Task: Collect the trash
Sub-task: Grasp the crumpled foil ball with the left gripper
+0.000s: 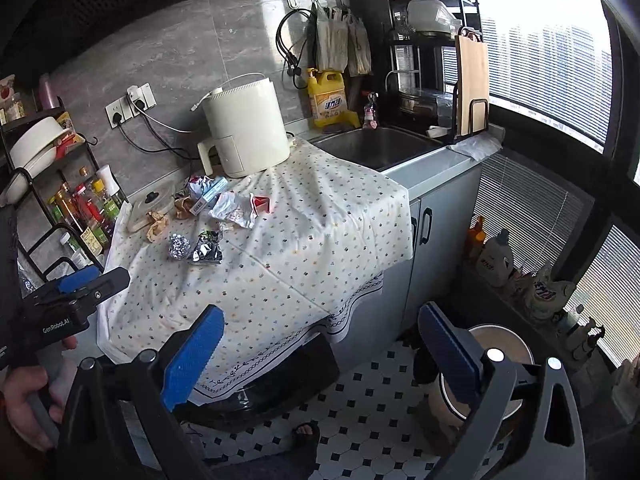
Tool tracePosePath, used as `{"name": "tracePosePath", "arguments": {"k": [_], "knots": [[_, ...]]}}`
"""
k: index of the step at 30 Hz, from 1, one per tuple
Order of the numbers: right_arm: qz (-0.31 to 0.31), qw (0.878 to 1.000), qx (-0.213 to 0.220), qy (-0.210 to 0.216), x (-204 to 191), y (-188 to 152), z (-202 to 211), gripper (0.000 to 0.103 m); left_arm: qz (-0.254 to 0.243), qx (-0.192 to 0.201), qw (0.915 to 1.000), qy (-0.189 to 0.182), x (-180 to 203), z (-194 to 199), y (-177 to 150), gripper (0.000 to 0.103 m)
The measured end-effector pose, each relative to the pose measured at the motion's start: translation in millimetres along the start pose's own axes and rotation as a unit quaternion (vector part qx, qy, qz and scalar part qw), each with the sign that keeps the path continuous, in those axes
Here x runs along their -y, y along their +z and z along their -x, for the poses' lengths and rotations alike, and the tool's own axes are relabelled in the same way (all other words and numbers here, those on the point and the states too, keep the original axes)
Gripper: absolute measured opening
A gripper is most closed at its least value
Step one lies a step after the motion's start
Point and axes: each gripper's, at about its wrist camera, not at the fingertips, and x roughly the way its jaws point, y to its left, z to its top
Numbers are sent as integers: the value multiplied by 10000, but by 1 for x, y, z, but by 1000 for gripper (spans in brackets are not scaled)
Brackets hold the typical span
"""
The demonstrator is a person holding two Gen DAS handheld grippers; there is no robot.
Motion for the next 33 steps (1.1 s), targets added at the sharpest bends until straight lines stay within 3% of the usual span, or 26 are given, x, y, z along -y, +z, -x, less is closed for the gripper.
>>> {"name": "tracePosePath", "arguments": {"k": [8,13,17,25,26,28,33], "knots": [[168,9983,-412,378,-45,27,-83,94,371,-154,9992,-56,-68,-60,18,93],[225,9962,-667,512,-75,39,-132,87,480,-421,9979,-95,-105,-101,26,78],[103,9935,-933,649,-95,45,-169,83,509,-585,9969,-106,-132,-130,34,75],[93,9893,-1297,666,-131,48,-222,81,381,-934,9943,-336,-156,-188,44,69],[122,9887,-1340,659,-134,48,-227,81,356,-1002,9936,-372,-157,-195,43,67],[152,9872,-1442,664,-141,48,-237,81,350,-1207,9910,-457,-159,-207,43,43],[235,9828,-1685,720,-155,51,-268,81,463,-1017,9919,-601,-171,-193,52,42]]}}
